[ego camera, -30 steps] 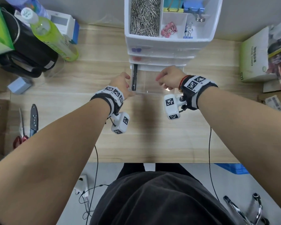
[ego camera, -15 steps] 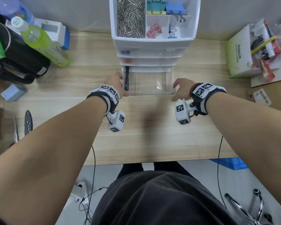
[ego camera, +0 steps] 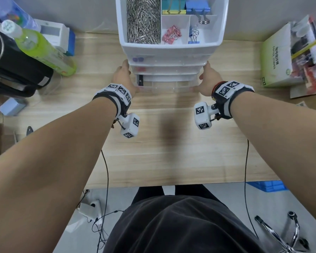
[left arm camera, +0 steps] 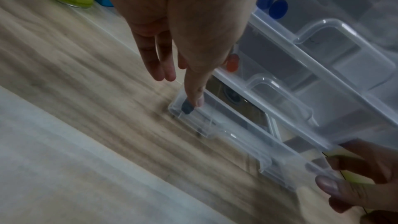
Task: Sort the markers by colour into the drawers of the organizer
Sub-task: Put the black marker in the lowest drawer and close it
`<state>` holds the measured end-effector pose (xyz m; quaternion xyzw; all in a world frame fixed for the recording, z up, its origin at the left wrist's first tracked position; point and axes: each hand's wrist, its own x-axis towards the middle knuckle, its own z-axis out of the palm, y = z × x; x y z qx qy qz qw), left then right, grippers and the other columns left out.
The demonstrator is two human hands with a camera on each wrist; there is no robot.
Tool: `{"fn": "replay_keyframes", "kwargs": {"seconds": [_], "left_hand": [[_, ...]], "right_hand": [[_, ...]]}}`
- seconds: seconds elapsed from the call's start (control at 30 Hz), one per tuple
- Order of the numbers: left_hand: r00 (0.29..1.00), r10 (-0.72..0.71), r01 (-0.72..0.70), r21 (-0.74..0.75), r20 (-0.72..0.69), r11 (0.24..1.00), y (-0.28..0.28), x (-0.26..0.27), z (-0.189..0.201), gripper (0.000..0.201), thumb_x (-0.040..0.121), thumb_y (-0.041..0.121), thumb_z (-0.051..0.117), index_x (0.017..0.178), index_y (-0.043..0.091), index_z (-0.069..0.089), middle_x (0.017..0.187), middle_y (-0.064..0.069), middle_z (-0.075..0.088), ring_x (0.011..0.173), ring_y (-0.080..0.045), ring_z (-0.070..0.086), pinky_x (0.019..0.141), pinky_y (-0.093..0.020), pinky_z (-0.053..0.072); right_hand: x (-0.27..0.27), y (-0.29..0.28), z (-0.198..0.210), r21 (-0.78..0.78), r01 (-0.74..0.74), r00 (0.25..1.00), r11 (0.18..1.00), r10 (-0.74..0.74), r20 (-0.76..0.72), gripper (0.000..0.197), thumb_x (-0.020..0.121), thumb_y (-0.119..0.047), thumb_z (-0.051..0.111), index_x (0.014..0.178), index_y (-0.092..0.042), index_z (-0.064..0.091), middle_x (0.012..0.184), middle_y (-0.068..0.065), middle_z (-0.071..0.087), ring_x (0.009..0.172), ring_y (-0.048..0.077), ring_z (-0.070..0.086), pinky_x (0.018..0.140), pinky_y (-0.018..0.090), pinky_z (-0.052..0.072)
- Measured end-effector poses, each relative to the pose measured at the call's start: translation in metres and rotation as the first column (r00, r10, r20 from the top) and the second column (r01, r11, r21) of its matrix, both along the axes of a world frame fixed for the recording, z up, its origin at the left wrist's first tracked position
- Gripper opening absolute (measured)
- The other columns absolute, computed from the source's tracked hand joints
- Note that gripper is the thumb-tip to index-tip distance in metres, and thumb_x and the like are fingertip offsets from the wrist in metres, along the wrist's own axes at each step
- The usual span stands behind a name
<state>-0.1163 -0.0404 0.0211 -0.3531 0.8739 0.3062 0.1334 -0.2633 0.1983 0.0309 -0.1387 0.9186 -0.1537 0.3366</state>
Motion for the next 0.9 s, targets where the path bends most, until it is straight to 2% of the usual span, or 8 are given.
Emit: {"fn": "replay_keyframes", "kwargs": {"seconds": [0.13, 0.33, 0.43, 0.6, 0.67, 0.73, 0.83, 0.9], "left_hand": [[0.999, 0.038, -0.038, -0.003, -0.014, 0.999, -0.006, -0.009, -0.002, 0.073, 0.067, 0.033, 0.086, 0.125, 0.012, 0.047, 0.119, -0.005, 0.061, 0.102, -0.025, 0.063, 0.086, -0.035, 0.051], [0.996, 0.088, -0.088, -0.023, -0.022, 0.996, -0.008, -0.018, 0.000, 0.043, 0.077, 0.024, 0.079, 0.110, 0.006, 0.058, 0.106, -0.009, 0.065, 0.096, -0.023, 0.061, 0.075, -0.027, 0.043], [0.995, 0.099, -0.100, -0.037, -0.019, 0.994, -0.009, -0.022, 0.000, 0.041, 0.078, 0.025, 0.079, 0.108, 0.005, 0.060, 0.108, -0.013, 0.067, 0.100, -0.029, 0.063, 0.080, -0.031, 0.047], [0.988, 0.151, -0.151, -0.020, 0.022, 0.988, -0.012, -0.026, -0.003, 0.043, 0.075, 0.026, 0.082, 0.106, 0.006, 0.059, 0.108, -0.014, 0.067, 0.098, -0.032, 0.064, 0.086, -0.037, 0.052], [0.987, 0.159, -0.159, -0.006, 0.008, 0.987, -0.010, -0.026, -0.005, 0.041, 0.077, 0.023, 0.080, 0.109, 0.008, 0.059, 0.107, -0.009, 0.066, 0.097, -0.030, 0.065, 0.083, -0.034, 0.051], [0.988, 0.156, -0.156, 0.008, 0.005, 0.988, -0.007, -0.027, -0.005, 0.042, 0.080, 0.020, 0.077, 0.115, 0.008, 0.057, 0.104, -0.004, 0.061, 0.095, -0.027, 0.062, 0.079, -0.030, 0.048], [0.990, 0.119, -0.122, 0.036, 0.071, 0.992, -0.002, -0.023, 0.000, 0.054, 0.077, 0.020, 0.076, 0.124, 0.008, 0.051, 0.116, -0.007, 0.059, 0.104, -0.027, 0.060, 0.084, -0.030, 0.047], [0.989, 0.097, -0.102, 0.045, 0.114, 0.994, 0.002, -0.018, 0.001, 0.056, 0.076, 0.022, 0.074, 0.125, 0.009, 0.049, 0.119, -0.008, 0.060, 0.107, -0.028, 0.059, 0.083, -0.030, 0.047]], "right_hand": [[-0.009, -0.004, 0.001, -0.029, 0.011, 1.000, 1.000, -0.012, -0.026, 0.076, 0.081, -0.025, 0.079, 0.141, -0.008, 0.034, 0.122, 0.015, 0.060, 0.114, 0.032, 0.057, 0.083, 0.032, 0.041], [-0.018, -0.008, -0.005, -0.074, 0.075, 0.996, 0.994, -0.078, -0.037, 0.063, 0.080, -0.028, 0.080, 0.130, -0.007, 0.050, 0.115, 0.011, 0.064, 0.108, 0.029, 0.059, 0.085, 0.032, 0.044], [-0.022, -0.008, -0.008, -0.079, 0.116, 0.992, 0.990, -0.119, -0.042, 0.059, 0.079, -0.031, 0.081, 0.127, -0.011, 0.054, 0.106, 0.004, 0.064, 0.096, 0.021, 0.057, 0.082, 0.029, 0.044], [-0.023, -0.008, -0.013, -0.110, 0.132, 0.989, 0.985, -0.138, -0.049, 0.055, 0.079, -0.029, 0.081, 0.125, -0.012, 0.056, 0.112, 0.007, 0.068, 0.107, 0.028, 0.062, 0.086, 0.031, 0.047], [-0.022, -0.008, -0.013, -0.117, 0.137, 0.989, 0.984, -0.142, -0.040, 0.058, 0.080, -0.028, 0.080, 0.130, -0.012, 0.053, 0.116, 0.009, 0.067, 0.108, 0.029, 0.062, 0.088, 0.033, 0.047], [-0.021, -0.008, -0.013, -0.097, 0.146, 0.989, 0.984, -0.148, -0.013, 0.061, 0.082, -0.028, 0.078, 0.132, -0.011, 0.048, 0.115, 0.011, 0.067, 0.107, 0.031, 0.062, 0.088, 0.034, 0.048], [-0.017, -0.010, -0.004, -0.005, 0.183, 0.982, 0.983, -0.182, 0.055, 0.056, 0.085, -0.028, 0.069, 0.130, -0.010, 0.043, 0.115, 0.013, 0.064, 0.102, 0.033, 0.064, 0.090, 0.044, 0.054], [-0.016, -0.008, 0.001, 0.082, 0.183, 0.976, 0.980, -0.191, 0.106, 0.048, 0.087, -0.029, 0.065, 0.127, -0.009, 0.048, 0.111, 0.012, 0.062, 0.098, 0.033, 0.066, 0.088, 0.046, 0.056]]}}
